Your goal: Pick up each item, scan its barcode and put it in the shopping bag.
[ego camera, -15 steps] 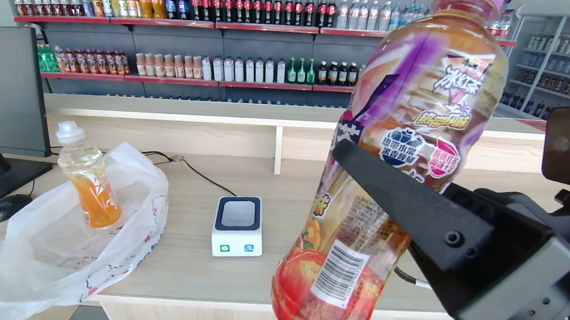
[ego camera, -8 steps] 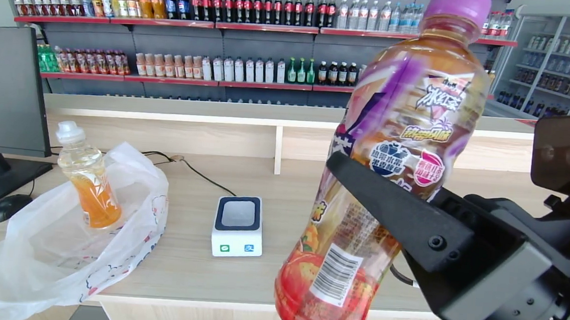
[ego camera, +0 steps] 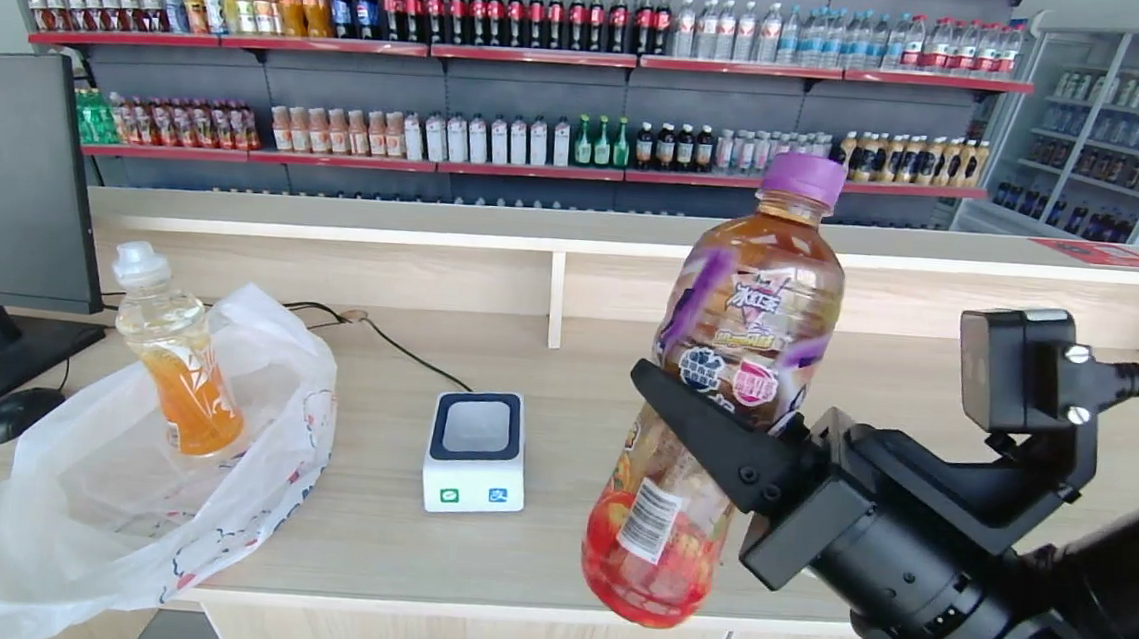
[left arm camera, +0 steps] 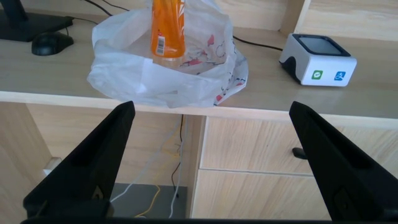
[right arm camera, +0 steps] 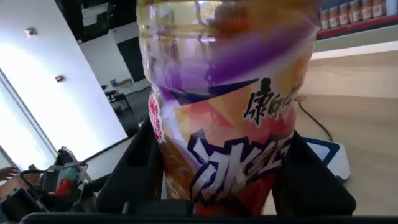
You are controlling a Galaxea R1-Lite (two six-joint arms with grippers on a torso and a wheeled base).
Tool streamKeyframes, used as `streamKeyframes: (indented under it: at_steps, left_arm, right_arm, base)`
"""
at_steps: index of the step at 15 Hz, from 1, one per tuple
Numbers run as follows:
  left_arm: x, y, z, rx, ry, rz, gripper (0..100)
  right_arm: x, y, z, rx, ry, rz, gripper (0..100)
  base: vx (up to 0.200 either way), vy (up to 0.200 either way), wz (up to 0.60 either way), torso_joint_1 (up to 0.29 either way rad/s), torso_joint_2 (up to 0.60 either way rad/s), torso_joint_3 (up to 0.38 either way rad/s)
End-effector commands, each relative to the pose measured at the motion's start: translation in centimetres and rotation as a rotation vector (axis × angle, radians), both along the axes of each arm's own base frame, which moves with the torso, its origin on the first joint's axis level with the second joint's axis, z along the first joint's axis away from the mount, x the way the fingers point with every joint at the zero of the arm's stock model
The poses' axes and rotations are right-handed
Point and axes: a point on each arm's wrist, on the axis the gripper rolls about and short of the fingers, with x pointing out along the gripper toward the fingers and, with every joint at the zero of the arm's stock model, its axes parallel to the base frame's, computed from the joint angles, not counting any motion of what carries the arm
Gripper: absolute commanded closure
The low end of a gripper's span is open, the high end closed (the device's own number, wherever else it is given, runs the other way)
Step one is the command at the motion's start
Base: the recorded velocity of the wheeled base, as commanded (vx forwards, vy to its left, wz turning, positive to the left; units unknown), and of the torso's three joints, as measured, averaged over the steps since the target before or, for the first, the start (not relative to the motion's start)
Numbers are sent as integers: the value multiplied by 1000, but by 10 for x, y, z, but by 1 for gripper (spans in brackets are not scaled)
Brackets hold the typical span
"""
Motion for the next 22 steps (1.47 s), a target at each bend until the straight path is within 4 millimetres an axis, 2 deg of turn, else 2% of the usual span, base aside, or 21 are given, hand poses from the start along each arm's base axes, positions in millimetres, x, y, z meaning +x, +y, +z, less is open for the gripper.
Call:
streamKeyframes:
  at_steps: [1, 4, 5, 7, 8, 10, 11, 14, 16, 20, 22]
  left_arm:
    - [0, 0, 0, 0, -1, 0, 0]
    - [0, 0, 0, 0, -1, 0, 0]
    - [0, 0, 0, 0, -1, 0, 0]
    - [0, 0, 0, 1, -1, 0, 0]
    - [0, 0, 0, 1, -1, 0, 0]
    - [0, 0, 0, 1, -1, -2, 0]
    - [0, 0, 0, 1, -1, 0, 0]
    - [0, 0, 0, 1, -1, -3, 0]
    - [0, 0, 0, 3, -1, -3, 0]
    - [0, 0, 0, 3, -1, -2, 0]
    - [0, 0, 0, 3, -1, -3, 0]
  right_arm:
    - [30, -4, -28, -125, 18, -122, 100]
    - [66, -30, -37, -235, -39, -310, 100]
    - [68, -32, -37, -243, -43, -321, 100]
    - [82, -53, -35, -328, -113, -442, 100]
    - [82, -59, -32, -339, -131, -471, 100]
    - [93, -87, -25, -383, -167, -618, 100]
    - [96, -93, -23, -381, -171, -644, 100]
    - [101, -92, -25, -382, -164, -644, 100]
    - [102, -92, -23, -374, -170, -649, 100]
    - [93, -96, -15, -357, -186, -655, 100]
    - [89, -100, -13, -352, -190, -662, 100]
  base:
    - [0, 0, 0, 0, 0, 0]
    - [0, 0, 0, 0, 0, 0]
    - [0, 0, 0, 0, 0, 0]
    - [0, 0, 0, 0, 0, 0]
    - [0, 0, 0, 0, 0, 0]
    - [0, 0, 0, 0, 0, 0]
    - [0, 0, 0, 0, 0, 0]
    - [0, 0, 0, 0, 0, 0]
    - [-200, 0, 0, 7, -2, 2]
    - [0, 0, 0, 0, 0, 0]
    - [0, 200, 0, 15, 7, -2]
